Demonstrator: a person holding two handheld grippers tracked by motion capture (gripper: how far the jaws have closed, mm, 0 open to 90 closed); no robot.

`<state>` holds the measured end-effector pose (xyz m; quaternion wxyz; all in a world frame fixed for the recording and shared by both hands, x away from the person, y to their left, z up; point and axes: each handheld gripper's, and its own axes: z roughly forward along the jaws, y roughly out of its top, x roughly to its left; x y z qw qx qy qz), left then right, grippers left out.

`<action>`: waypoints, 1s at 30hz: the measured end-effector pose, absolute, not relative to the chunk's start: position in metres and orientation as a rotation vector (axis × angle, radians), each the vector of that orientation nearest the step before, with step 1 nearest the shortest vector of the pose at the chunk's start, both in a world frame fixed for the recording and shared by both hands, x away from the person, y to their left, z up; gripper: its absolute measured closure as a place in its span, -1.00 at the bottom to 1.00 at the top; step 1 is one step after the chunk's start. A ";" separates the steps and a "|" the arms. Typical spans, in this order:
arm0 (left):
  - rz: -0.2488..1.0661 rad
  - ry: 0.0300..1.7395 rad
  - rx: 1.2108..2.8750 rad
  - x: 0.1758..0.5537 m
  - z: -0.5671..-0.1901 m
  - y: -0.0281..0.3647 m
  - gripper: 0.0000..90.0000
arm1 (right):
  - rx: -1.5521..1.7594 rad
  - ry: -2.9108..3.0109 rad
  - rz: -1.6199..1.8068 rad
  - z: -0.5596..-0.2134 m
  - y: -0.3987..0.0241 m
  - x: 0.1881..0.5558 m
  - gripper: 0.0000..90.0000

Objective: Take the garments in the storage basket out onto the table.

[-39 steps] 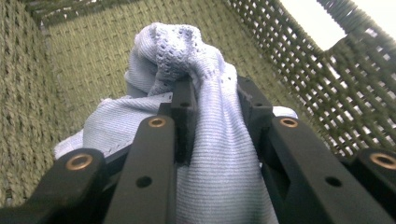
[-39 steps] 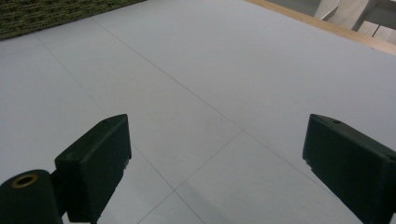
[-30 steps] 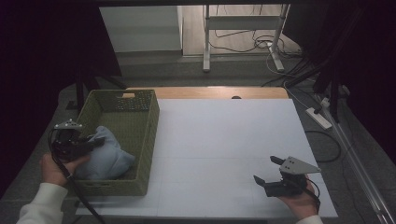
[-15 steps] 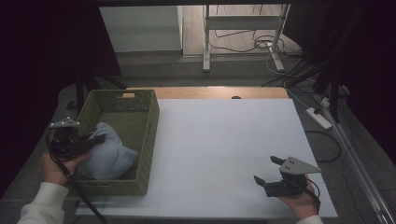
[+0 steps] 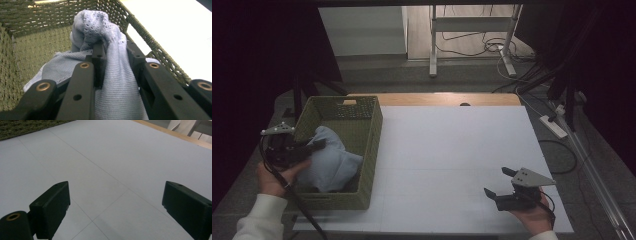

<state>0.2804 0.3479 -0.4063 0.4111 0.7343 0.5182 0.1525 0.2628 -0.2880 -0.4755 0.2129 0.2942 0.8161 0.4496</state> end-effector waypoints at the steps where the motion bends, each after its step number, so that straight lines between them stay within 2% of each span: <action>1: 0.385 1.303 1.844 0.280 -0.406 0.348 0.61 | 0.816 2.266 1.248 -0.476 -0.288 0.263 -0.82; 30: 0.426 1.234 1.754 0.277 -0.384 0.340 0.62 | 0.814 2.268 1.243 -0.476 -0.288 0.263 -0.82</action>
